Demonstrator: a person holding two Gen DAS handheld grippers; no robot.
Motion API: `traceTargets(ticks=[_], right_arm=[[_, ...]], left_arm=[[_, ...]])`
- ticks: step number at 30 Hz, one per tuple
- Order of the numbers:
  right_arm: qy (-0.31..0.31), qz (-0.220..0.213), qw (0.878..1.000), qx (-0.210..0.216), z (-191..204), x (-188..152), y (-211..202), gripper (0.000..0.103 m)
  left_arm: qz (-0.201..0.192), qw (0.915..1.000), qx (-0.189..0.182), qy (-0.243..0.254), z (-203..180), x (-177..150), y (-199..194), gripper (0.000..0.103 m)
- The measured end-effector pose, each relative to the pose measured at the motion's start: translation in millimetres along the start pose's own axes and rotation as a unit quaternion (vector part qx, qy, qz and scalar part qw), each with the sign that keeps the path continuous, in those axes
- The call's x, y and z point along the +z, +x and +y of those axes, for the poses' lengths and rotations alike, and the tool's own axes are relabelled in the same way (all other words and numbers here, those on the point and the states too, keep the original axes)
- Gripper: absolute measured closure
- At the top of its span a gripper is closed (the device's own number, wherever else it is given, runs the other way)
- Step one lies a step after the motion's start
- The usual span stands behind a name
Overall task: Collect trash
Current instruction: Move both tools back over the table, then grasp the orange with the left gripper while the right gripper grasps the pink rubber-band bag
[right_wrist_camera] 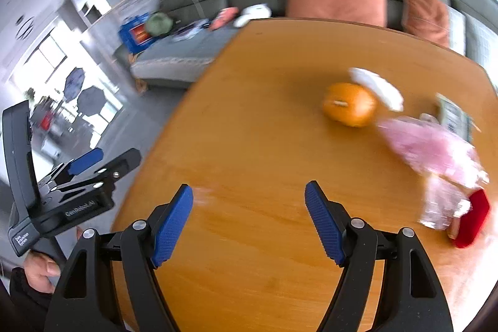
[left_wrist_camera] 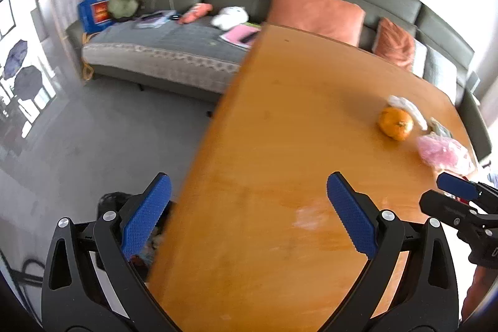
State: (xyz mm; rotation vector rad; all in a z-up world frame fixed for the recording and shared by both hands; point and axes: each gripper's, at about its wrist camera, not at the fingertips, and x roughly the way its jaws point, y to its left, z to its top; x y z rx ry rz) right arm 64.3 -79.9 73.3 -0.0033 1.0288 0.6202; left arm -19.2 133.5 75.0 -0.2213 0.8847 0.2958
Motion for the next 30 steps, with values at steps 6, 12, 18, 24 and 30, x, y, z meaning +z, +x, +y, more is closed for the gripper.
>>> traceTargets(ticks=[6,12,18,24,30], right_arm=[[0.033,-0.01,0.998,-0.043,-68.0,0.9,-14.8,0.028],[0.028,-0.016,0.997,-0.065,-126.7,24.9,-28.1,0.028],[0.018,-0.003,0.996,-0.089,-166.3,37.0,-21.0,0.028],[0.013,0.022,0.995,-0.099,-182.8,34.7,0.6,0.028],[-0.002,0.044,0.993,-0.107,-190.4,33.9,18.3,0.06]], left_arm=[[0.014,0.999,-0.029,0.031,-53.8,12.5,20.9,0.006],[0.021,0.9974,-0.043,0.054,-98.4,28.2,36.6,0.006],[0.033,0.9939,-0.055,0.09,-135.8,47.0,61.9,0.006],[0.055,0.988,-0.067,0.128,-177.9,58.9,95.5,0.006],[0.076,0.9812,-0.073,0.161,-208.0,67.3,130.3,0.006]])
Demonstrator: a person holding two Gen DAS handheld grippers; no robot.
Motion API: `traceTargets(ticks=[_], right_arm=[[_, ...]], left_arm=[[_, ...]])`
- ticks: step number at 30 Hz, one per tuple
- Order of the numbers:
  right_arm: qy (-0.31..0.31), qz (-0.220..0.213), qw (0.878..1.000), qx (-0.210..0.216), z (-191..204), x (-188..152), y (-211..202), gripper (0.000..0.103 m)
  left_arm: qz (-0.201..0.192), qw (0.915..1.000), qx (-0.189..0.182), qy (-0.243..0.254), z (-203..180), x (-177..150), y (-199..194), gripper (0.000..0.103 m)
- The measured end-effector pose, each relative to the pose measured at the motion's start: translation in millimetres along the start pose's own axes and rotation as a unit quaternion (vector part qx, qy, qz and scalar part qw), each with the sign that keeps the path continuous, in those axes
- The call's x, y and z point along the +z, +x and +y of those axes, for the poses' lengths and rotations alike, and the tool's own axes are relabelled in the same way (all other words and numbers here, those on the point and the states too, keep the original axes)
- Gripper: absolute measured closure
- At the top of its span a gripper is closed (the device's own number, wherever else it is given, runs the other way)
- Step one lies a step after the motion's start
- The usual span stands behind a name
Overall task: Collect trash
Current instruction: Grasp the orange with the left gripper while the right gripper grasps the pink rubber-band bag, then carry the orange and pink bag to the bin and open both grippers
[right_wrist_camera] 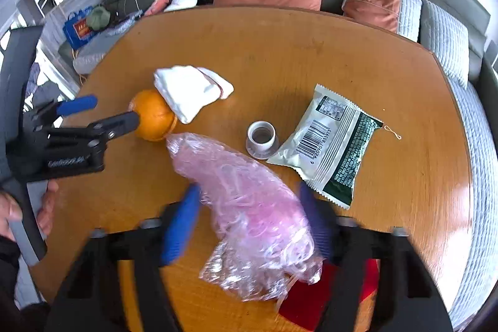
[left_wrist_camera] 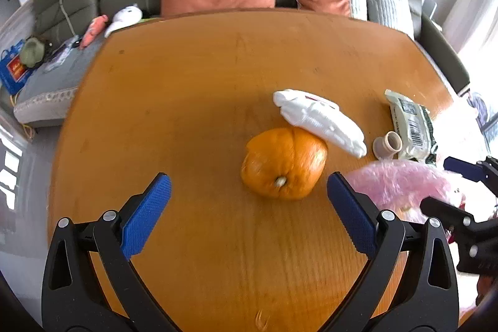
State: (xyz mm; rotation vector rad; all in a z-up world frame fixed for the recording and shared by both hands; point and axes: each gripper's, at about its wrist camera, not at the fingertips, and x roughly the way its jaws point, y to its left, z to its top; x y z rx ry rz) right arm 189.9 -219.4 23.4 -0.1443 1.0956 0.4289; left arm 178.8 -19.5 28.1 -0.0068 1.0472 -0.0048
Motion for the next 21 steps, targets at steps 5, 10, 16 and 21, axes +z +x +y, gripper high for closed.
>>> traceTargets(ticks=[5,10,16,21], right_arm=[[0.018,-0.002,1.0,0.02,-6.0,-3.9,1.6,0.076],[0.034,-0.001,0.999,0.025,-7.7,-7.1,-1.6,0.079],[0.057,-0.002,0.998,0.033,-6.2,-14.5,-11.8,0.079],[0.058,-0.012,0.998,0.036,8.8,-22.5,-28.3,0.079]], left_arm=[[0.021,0.9991,0.003,0.036,-11.8,2.2,24.0,0.006],[0.03,0.999,-0.001,0.034,-10.8,5.2,36.9,0.006],[0.018,0.9981,-0.051,0.028,-9.0,2.6,33.7,0.04],[0.012,0.9983,-0.042,0.038,-8.1,-16.0,20.2,0.044]])
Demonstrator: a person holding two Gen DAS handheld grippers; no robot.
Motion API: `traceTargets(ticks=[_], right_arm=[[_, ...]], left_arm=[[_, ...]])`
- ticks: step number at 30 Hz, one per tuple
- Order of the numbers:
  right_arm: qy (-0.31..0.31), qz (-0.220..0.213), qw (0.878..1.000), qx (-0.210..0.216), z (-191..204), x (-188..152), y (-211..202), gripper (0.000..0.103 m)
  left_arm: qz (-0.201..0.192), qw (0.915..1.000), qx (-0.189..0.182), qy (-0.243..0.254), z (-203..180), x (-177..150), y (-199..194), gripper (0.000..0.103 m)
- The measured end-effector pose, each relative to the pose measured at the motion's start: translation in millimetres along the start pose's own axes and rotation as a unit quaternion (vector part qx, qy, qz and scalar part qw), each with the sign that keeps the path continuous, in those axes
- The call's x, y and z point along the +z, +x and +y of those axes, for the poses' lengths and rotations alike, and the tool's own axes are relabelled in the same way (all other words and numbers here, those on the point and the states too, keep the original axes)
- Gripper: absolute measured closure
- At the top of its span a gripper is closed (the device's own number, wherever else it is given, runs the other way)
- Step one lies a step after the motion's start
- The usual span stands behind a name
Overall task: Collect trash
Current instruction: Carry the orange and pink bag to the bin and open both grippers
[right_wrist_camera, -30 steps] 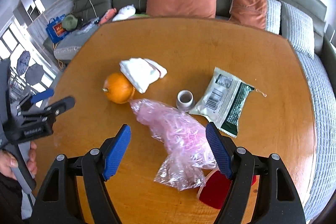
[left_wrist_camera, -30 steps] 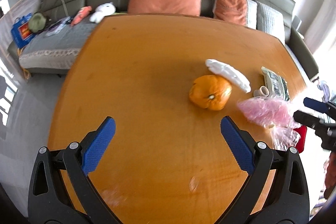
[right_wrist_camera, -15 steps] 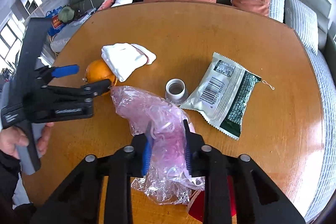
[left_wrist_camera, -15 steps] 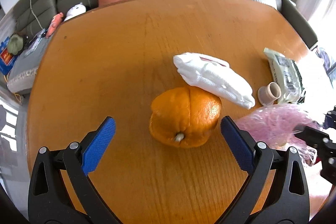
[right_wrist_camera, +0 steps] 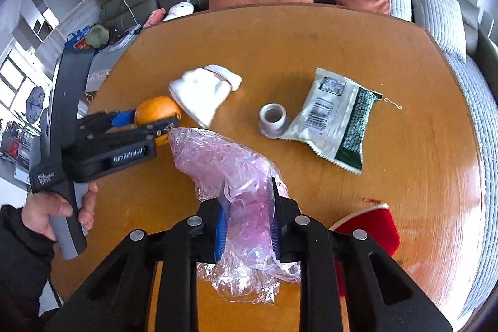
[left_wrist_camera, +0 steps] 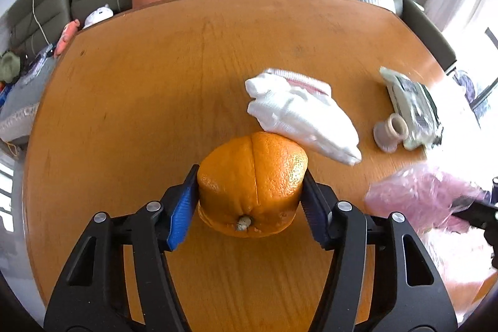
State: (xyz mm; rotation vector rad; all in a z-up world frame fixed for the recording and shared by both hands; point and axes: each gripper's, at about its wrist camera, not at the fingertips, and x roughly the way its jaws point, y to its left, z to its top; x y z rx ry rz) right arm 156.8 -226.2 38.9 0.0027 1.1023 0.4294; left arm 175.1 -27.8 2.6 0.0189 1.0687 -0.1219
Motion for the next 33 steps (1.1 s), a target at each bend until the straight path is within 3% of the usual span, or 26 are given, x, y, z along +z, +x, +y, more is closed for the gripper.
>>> traceTargets(ticks=[9,21,26,33], right_arm=[[-0.029,-0.018,0.999,0.018,62.3,-10.5,-23.0,0.079],[-0.103,-0.014,0.992,0.068,190.1,-25.4,-19.5,0.079],[-0.146,-0.005,0.985,0.093,253.3,-32.4,-13.1,0.079],[-0.209,0.013,0.969,0.135,343.5,-44.3,-2.6,0.079]], left_arm=[[-0.027,0.9993,-0.003,-0.025,30.3,-54.9,-56.9,0.044],[-0.058,0.9929,0.038,-0.097,131.8,-129.6,-133.5,0.044],[-0.067,0.9848,0.061,-0.148,185.8,-172.8,-162.6,0.044],[-0.085,0.9653,0.097,-0.227,249.3,-232.3,-201.9,0.044]])
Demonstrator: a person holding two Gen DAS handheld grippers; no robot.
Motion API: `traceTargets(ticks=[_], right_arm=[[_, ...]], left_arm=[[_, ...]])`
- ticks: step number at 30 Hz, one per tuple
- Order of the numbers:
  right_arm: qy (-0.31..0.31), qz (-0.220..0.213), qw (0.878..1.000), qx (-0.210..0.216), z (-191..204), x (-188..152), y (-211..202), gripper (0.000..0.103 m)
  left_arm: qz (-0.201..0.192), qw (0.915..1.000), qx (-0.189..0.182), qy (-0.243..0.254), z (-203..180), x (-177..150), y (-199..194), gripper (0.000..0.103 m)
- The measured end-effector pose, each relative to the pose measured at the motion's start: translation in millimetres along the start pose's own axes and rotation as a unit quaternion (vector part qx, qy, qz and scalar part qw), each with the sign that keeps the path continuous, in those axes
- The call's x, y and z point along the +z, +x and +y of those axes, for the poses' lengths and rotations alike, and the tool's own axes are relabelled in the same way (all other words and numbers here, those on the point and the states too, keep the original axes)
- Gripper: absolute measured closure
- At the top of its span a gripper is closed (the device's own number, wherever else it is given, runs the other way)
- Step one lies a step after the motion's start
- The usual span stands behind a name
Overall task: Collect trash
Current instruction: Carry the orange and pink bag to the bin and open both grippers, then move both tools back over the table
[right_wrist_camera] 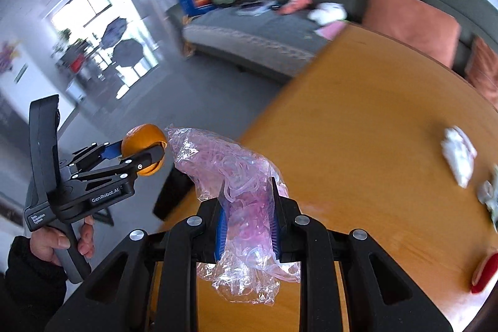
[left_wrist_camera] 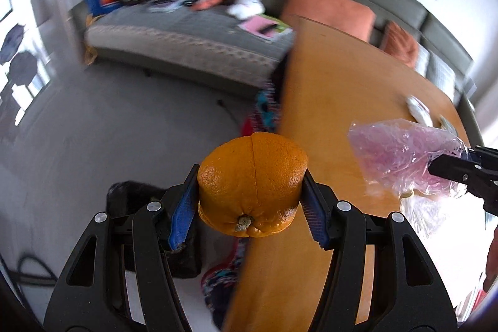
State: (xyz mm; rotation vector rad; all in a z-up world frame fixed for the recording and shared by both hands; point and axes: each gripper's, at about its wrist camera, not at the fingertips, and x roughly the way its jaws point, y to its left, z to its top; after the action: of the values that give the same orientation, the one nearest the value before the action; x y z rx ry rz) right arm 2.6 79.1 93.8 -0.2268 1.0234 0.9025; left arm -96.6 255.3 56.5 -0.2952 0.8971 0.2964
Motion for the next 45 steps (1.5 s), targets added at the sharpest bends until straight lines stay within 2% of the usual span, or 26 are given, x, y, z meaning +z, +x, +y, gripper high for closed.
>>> traceTargets(ticks=[6,11,14,19,20,21,22,23,24,25,29,33,37,45], right_arm=[[-0.042,0.018,0.998,0.053,67.1,19.2,31.6,0.079],[-0.074,0.042,0.992,0.091,119.1,34.1,58.5,0.079],[-0.091,0.063,0.988,0.11,146.8,39.1,76.3,0.079],[-0.114,0.098,0.981,0.121,192.3,46.9,112.4,0.079],[-0.118,0.101,0.981,0.118,198.1,49.8,118.7,0.071],[-0.126,0.102,0.981,0.107,206.7,53.8,125.9,0.054],[-0.132,0.098,0.982,0.094,212.9,55.4,128.5,0.047],[-0.142,0.087,0.983,0.081,218.8,60.0,132.8,0.043],[-0.149,0.083,0.983,0.075,222.8,61.1,134.4,0.043],[-0.153,0.081,0.982,0.072,226.6,64.1,135.4,0.043],[-0.152,0.075,0.982,0.082,227.9,62.0,130.9,0.043],[-0.15,0.074,0.982,0.086,223.2,60.1,126.9,0.043],[-0.133,0.072,0.985,0.087,211.0,57.3,118.8,0.043],[-0.089,0.058,0.991,0.078,165.7,51.5,91.1,0.043]], left_arm=[[-0.006,0.9962,0.055,-0.067,77.1,-25.4,-22.9,0.044],[-0.005,0.9867,0.102,-0.126,138.0,-44.8,-40.5,0.044],[-0.001,0.98,0.121,-0.157,164.2,-55.4,-46.2,0.044],[0.006,0.9738,0.141,-0.178,191.9,-64.2,-49.8,0.043],[0.009,0.973,0.146,-0.179,196.2,-64.1,-48.7,0.042],[0.011,0.9726,0.147,-0.179,201.0,-63.3,-47.4,0.039],[0.016,0.9708,0.157,-0.181,206.8,-61.9,-45.6,0.033],[0.019,0.9667,0.178,-0.182,213.1,-60.1,-45.6,0.011],[0.012,0.9624,0.199,-0.184,219.4,-59.0,-49.5,0.006],[0.003,0.9602,0.209,-0.185,223.0,-57.4,-53.5,0.006],[-0.013,0.9566,0.212,-0.199,229.9,-52.6,-63.6,0.006],[-0.013,0.957,0.204,-0.206,230.9,-54.0,-63.3,0.006],[-0.008,0.9613,0.188,-0.201,224.7,-51.1,-56.8,0.006],[-0.01,0.975,0.161,-0.153,188.7,-29.6,-48.5,0.006]])
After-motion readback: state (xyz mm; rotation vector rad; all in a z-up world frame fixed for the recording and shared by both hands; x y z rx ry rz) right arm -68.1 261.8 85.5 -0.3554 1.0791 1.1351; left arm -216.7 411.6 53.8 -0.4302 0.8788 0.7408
